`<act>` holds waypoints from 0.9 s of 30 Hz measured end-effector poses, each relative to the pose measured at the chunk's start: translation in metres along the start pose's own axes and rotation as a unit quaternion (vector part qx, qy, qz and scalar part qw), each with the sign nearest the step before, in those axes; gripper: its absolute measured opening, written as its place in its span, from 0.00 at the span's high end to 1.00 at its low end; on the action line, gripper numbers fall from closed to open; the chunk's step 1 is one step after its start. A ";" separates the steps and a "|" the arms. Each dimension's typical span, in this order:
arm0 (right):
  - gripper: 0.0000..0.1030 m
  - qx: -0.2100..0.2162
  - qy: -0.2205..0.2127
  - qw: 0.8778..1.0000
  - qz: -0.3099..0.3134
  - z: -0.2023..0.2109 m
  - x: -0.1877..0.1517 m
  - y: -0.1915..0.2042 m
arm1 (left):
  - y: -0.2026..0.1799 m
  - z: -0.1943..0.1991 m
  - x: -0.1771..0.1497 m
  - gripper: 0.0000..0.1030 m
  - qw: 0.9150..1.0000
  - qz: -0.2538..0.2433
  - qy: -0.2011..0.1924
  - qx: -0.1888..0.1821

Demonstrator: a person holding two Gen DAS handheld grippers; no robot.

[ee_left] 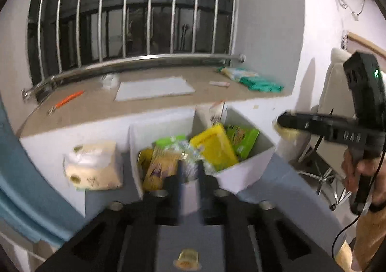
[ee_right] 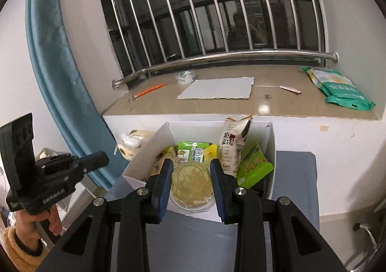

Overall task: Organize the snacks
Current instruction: 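Carry both jelly cups over the box and release them inside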

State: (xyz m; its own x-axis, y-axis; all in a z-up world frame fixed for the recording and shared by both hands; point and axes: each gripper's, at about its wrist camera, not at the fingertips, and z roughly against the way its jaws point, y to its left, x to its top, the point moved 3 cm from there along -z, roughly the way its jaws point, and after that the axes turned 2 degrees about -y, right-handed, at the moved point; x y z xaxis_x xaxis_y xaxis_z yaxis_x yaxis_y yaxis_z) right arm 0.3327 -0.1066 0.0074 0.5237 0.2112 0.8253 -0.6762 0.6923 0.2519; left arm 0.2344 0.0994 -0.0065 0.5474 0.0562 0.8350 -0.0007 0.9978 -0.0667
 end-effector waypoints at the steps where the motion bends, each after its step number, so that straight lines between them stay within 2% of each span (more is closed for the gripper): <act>1: 0.67 0.001 0.001 1.000 0.001 0.000 -0.002 0.002 | 0.001 -0.002 -0.010 0.15 1.000 0.004 0.014 0.000; 2: 0.67 0.004 0.002 1.000 -0.003 -0.001 -0.004 0.004 | 0.001 -0.002 -0.016 0.00 1.000 0.003 0.023 0.000; 7: 0.67 0.018 -0.007 1.000 -0.001 0.012 -0.015 0.013 | -0.006 -0.007 -0.084 0.00 0.998 -0.016 0.064 -0.004; 11: 0.67 0.033 -0.015 0.999 -0.005 0.031 -0.030 0.021 | -0.005 -0.027 -0.137 0.00 0.993 -0.001 0.112 -0.024; 14: 0.67 0.040 -0.017 0.999 0.000 0.044 -0.047 0.030 | -0.003 -0.039 -0.154 0.00 0.991 0.011 0.126 -0.035; 20: 0.67 0.048 -0.012 0.999 -0.002 0.064 -0.078 0.036 | 0.008 -0.064 -0.163 0.01 0.990 0.028 0.135 -0.037; 21: 0.67 0.048 -0.011 0.999 -0.005 0.065 -0.081 0.035 | 0.008 -0.066 -0.165 0.16 0.989 0.032 0.137 -0.040; 22: 0.67 0.049 -0.006 0.999 -0.009 0.065 -0.084 0.034 | 0.010 -0.070 -0.166 0.51 0.988 0.037 0.143 -0.044; 23: 0.67 0.049 -0.003 0.999 -0.012 0.065 -0.087 0.032 | 0.013 -0.076 -0.169 0.63 0.986 0.044 0.158 -0.042; 24: 0.67 0.046 -0.001 0.999 -0.013 0.065 -0.090 0.031 | 0.015 -0.077 -0.170 0.93 0.986 0.050 0.157 -0.030; 25: 0.67 0.044 0.003 0.999 -0.012 0.063 -0.092 0.030 | 0.015 -0.076 -0.169 0.97 0.986 0.048 0.157 -0.027; 27: 0.67 0.042 0.007 0.999 -0.015 0.062 -0.095 0.027 | 0.011 -0.069 -0.167 0.97 0.988 0.044 0.145 -0.033</act>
State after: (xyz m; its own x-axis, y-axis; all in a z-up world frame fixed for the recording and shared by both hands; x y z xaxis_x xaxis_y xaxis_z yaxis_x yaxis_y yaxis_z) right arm 0.2321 -0.1507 -0.0331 0.5510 0.2022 0.8096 -0.7011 0.6384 0.3177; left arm 0.2005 0.0989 -0.1844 0.7638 0.1206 0.6341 -0.0091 0.9843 -0.1762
